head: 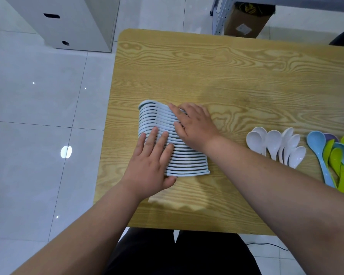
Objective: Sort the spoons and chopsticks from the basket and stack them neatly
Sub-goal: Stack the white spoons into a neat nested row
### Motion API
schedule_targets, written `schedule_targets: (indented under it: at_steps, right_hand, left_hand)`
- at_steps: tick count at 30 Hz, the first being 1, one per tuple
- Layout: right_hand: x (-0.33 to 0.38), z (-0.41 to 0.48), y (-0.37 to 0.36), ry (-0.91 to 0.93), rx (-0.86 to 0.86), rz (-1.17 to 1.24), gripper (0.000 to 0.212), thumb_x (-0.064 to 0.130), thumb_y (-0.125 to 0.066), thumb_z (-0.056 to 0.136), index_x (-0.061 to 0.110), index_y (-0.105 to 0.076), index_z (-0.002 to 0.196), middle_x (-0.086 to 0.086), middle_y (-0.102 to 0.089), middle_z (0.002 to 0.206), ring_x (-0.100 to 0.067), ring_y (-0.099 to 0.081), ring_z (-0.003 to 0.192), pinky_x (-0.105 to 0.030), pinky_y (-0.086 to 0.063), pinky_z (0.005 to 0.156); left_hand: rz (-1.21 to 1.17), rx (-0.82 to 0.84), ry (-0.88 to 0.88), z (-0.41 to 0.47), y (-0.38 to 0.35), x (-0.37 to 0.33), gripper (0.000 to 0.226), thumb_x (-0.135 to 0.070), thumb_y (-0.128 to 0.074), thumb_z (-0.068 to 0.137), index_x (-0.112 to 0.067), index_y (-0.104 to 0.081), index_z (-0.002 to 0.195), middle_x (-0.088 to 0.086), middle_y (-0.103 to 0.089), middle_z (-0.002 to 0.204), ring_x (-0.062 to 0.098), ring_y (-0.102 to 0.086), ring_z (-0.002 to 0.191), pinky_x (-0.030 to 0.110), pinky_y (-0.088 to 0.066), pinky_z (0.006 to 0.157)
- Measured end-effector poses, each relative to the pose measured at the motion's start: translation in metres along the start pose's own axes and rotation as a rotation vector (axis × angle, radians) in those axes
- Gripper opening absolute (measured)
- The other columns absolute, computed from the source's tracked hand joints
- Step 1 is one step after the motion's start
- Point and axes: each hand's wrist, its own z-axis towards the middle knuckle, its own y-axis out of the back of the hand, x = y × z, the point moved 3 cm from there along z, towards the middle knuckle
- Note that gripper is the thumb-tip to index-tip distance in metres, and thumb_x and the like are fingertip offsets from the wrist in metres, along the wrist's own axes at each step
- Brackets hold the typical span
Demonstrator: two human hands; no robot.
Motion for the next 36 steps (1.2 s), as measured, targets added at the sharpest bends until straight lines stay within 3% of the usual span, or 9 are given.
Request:
schedule_targets:
  at_steps: [8, 15, 20, 25, 28, 32, 36]
  right_hand:
    - [0.004, 0.0, 0.006, -0.019, 0.035, 0.013, 0.065, 0.045, -0.027, 0.094, 0.021, -0.035, 0.155, -0.001, -0.051, 0.141, -0.024, -0.041, 0.134, -0.051, -0.025, 0.116]
    - [-0.01, -0.002, 0.012, -0.092, 0.161, 0.002, 0.08, 0.065, -0.021, 0.089, 0.026, -0.021, 0.158, 0.0, -0.027, 0.162, -0.023, -0.019, 0.15, -0.049, -0.014, 0.122]
    - [-0.017, 0.0, 0.023, -0.12, 0.246, 0.027, 0.078, 0.061, -0.04, 0.096, 0.026, -0.014, 0.16, 0.003, -0.016, 0.166, -0.021, -0.011, 0.153, -0.043, -0.011, 0.124]
    - [-0.019, 0.003, 0.03, -0.132, 0.281, 0.019, 0.076, 0.062, -0.04, 0.097, 0.027, -0.014, 0.16, 0.003, -0.017, 0.166, -0.021, -0.011, 0.153, -0.043, -0.012, 0.123]
    - [-0.019, 0.002, 0.032, -0.157, 0.293, 0.03, 0.076, 0.062, -0.04, 0.097, 0.028, -0.014, 0.16, -0.002, -0.015, 0.167, -0.023, -0.009, 0.154, -0.045, -0.011, 0.124]
    - [-0.002, -0.019, 0.046, -0.137, 0.123, 0.158, 0.06, 0.037, -0.056, 0.097, 0.017, -0.039, 0.151, -0.008, -0.036, 0.158, -0.027, -0.026, 0.148, -0.041, -0.019, 0.123]
    - [0.03, -0.078, 0.074, -0.169, 0.03, 0.39, 0.041, 0.02, -0.059, 0.094, 0.018, -0.058, 0.135, -0.001, -0.058, 0.137, -0.018, -0.051, 0.129, -0.03, -0.038, 0.107]
  left_hand:
    - [0.0, 0.016, -0.016, 0.001, 0.0, 0.003, 0.088, -0.066, -0.066, 0.076, -0.002, -0.055, 0.136, 0.024, -0.039, 0.154, 0.048, -0.023, 0.147, 0.067, -0.02, 0.116]
    - [-0.005, 0.04, -0.053, 0.0, 0.005, 0.006, 0.101, -0.077, -0.056, 0.078, -0.006, -0.044, 0.148, 0.022, -0.032, 0.158, 0.044, -0.018, 0.15, 0.066, -0.018, 0.118]
    - [0.014, 0.082, -0.07, -0.001, 0.004, 0.005, 0.1, -0.078, -0.053, 0.08, -0.007, -0.043, 0.149, 0.022, -0.033, 0.158, 0.044, -0.018, 0.15, 0.066, -0.017, 0.117]
    - [0.007, 0.051, -0.076, -0.002, 0.006, 0.004, 0.091, -0.072, -0.053, 0.085, -0.007, -0.045, 0.148, 0.021, -0.035, 0.158, 0.041, -0.021, 0.15, 0.063, -0.018, 0.118]
    - [-0.038, -0.022, -0.095, 0.0, 0.014, 0.005, 0.075, -0.055, -0.058, 0.091, -0.007, -0.046, 0.148, 0.019, -0.036, 0.158, 0.038, -0.022, 0.15, 0.059, -0.023, 0.119]
    - [-0.283, -0.162, -0.087, 0.005, 0.03, 0.013, 0.06, -0.031, -0.063, 0.089, -0.001, -0.052, 0.14, 0.019, -0.048, 0.149, 0.038, -0.037, 0.144, 0.052, -0.034, 0.116]
    - [-0.611, -0.173, 0.085, -0.003, 0.055, 0.016, 0.054, -0.041, -0.056, 0.088, -0.009, -0.056, 0.132, 0.006, -0.056, 0.136, 0.023, -0.051, 0.128, 0.041, -0.046, 0.104]
